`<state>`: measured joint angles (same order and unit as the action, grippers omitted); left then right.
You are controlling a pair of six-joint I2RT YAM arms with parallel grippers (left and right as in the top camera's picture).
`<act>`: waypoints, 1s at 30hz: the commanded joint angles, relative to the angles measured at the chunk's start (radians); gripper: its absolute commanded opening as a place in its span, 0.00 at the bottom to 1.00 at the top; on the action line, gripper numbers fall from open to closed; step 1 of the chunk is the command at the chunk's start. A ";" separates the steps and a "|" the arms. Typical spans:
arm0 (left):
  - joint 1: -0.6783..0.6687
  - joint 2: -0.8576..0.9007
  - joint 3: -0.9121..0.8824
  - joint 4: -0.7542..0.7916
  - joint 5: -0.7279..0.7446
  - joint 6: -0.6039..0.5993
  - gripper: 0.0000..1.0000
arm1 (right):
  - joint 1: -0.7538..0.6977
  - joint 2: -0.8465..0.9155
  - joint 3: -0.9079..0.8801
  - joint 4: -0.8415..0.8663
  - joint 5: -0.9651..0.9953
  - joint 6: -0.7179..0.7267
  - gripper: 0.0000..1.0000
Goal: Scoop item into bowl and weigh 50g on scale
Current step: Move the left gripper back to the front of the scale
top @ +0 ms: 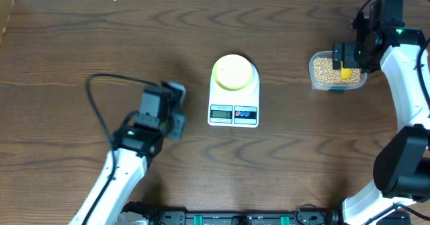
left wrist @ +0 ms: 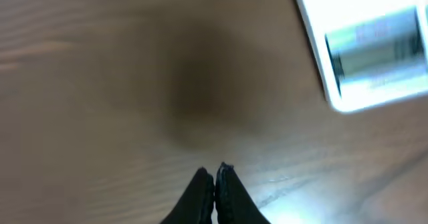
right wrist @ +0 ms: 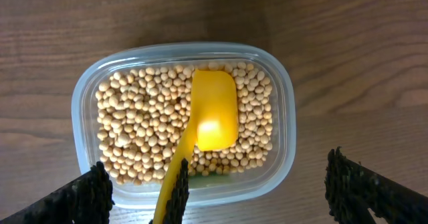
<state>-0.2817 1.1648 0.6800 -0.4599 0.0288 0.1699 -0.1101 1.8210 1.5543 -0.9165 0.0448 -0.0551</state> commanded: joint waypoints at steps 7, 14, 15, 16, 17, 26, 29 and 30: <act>-0.004 0.218 -0.011 0.062 0.338 0.379 0.08 | -0.013 0.003 -0.003 0.001 0.008 0.006 0.99; -0.013 0.324 0.137 -0.032 0.338 0.506 0.07 | -0.013 0.003 -0.003 0.001 0.008 0.006 0.99; -0.013 0.345 0.165 -0.070 0.338 0.534 0.07 | -0.013 0.003 -0.003 0.001 0.008 0.006 0.99; -0.017 0.360 0.183 -0.094 0.338 0.558 0.07 | -0.013 0.003 -0.003 0.001 0.008 0.006 0.99; -0.023 0.376 0.199 -0.109 0.337 0.580 0.07 | -0.013 0.003 -0.003 0.001 0.008 0.006 0.99; -0.127 0.469 0.223 -0.081 0.169 0.773 0.07 | -0.013 0.003 -0.003 0.001 0.008 0.006 0.99; -0.136 0.494 0.223 -0.081 0.161 0.772 0.08 | -0.013 0.003 -0.003 0.001 0.008 0.006 0.99; -0.135 0.501 0.223 -0.081 0.160 0.773 0.10 | -0.013 0.003 -0.003 0.001 0.008 0.006 0.99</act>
<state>-0.4164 1.6390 0.8879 -0.5385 0.2363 0.8936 -0.1101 1.8210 1.5543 -0.9165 0.0452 -0.0547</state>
